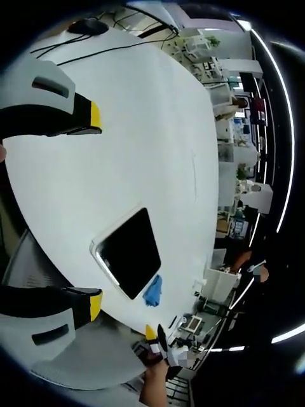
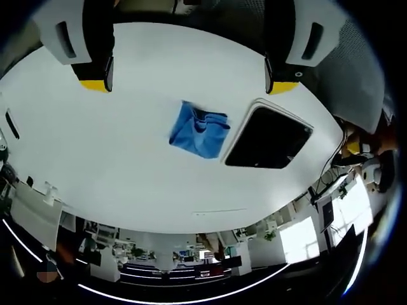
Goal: Wipe the mirror surface with the cleaning cloth until all visible marks leave the cleaned area.
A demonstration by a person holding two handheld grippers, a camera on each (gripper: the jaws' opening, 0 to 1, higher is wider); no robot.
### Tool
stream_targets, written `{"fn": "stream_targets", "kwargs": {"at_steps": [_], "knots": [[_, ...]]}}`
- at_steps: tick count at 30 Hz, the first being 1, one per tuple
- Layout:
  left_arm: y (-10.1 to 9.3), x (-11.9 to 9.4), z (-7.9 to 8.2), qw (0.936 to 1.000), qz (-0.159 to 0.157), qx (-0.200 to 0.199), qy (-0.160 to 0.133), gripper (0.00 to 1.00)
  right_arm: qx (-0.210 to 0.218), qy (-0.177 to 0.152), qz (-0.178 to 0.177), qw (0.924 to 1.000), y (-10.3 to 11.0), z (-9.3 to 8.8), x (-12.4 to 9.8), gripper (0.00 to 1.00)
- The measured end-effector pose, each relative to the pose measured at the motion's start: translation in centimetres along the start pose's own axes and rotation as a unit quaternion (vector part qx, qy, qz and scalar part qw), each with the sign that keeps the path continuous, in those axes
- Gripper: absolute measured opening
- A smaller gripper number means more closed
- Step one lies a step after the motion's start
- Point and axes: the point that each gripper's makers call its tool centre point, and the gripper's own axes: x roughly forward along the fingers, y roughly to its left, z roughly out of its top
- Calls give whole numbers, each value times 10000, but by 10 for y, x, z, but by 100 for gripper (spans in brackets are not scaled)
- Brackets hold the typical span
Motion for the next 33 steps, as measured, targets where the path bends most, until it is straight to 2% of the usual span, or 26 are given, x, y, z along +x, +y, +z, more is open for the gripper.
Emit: {"fn": "stream_targets", "kwargs": {"at_steps": [3,6,11,14,19,25,29,33], "knots": [[-2,-1,5,10000,-30,35,-76,99,-11,2,2,10000,0,5,0,88],[0,-1,8,9998,1,103,-146,99,15,-23,69,10000,3,11,8,92],[3,-8,4,9997,108,-82,-186,99,-20,7,139,9999,8,16,11,89],[2,-9,-1,9999,70,38,-102,99,-10,-51,182,9998,10,27,12,87],[2,-9,-2,9998,91,-118,-119,99,-3,-91,206,9997,10,44,13,83],[-8,-6,-6,10000,5,-15,-89,99,-198,19,182,9996,8,60,32,71],[-11,-6,-7,10000,-28,-34,-86,99,-320,149,204,9992,9,67,46,53],[-10,-7,-9,9999,-11,-81,-72,99,-265,266,221,9990,7,70,73,45]]}}
